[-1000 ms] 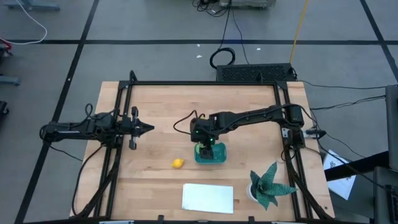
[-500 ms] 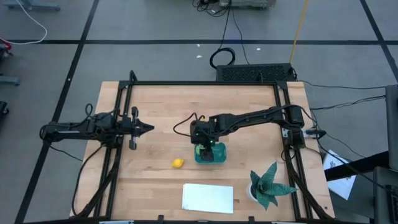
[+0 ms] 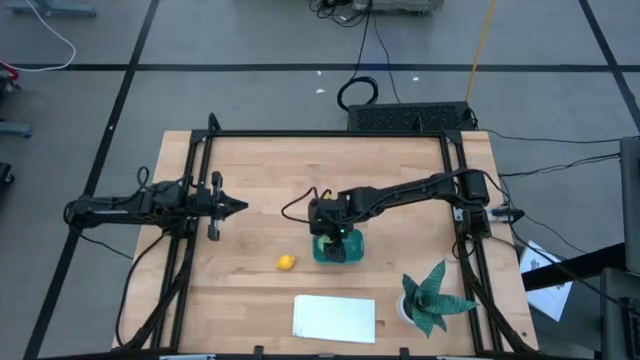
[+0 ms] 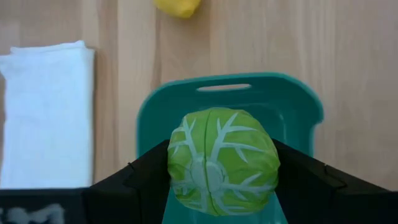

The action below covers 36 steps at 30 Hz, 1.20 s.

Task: Pick and placing Produce into tupperware
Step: Put the cabbage into the bin

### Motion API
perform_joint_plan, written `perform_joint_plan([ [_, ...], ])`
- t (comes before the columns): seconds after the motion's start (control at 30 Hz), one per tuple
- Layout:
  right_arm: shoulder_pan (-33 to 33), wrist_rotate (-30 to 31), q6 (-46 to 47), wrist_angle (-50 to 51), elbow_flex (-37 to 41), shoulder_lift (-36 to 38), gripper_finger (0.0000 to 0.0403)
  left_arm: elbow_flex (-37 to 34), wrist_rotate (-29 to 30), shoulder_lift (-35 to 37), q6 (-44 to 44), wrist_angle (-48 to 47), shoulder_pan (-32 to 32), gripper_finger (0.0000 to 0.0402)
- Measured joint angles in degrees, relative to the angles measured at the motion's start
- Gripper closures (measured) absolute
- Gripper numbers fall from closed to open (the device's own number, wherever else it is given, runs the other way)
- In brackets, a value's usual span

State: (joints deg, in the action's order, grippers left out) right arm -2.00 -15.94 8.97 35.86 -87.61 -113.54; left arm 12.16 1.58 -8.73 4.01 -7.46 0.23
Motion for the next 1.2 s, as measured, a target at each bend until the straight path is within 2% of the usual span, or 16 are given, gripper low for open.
perform_joint_plan([
  [0.83,-0.4,1.1,0.6,-11.5,8.3,0.0,0.0174,0.0,0.0,0.0,-0.2,-0.1,0.0,0.0378],
  [1.2,-0.4,1.1,-2.7,-12.0,8.9,0.0,0.0174,0.0,0.0,0.0,-0.2,-0.1,0.0,0.0378],
])
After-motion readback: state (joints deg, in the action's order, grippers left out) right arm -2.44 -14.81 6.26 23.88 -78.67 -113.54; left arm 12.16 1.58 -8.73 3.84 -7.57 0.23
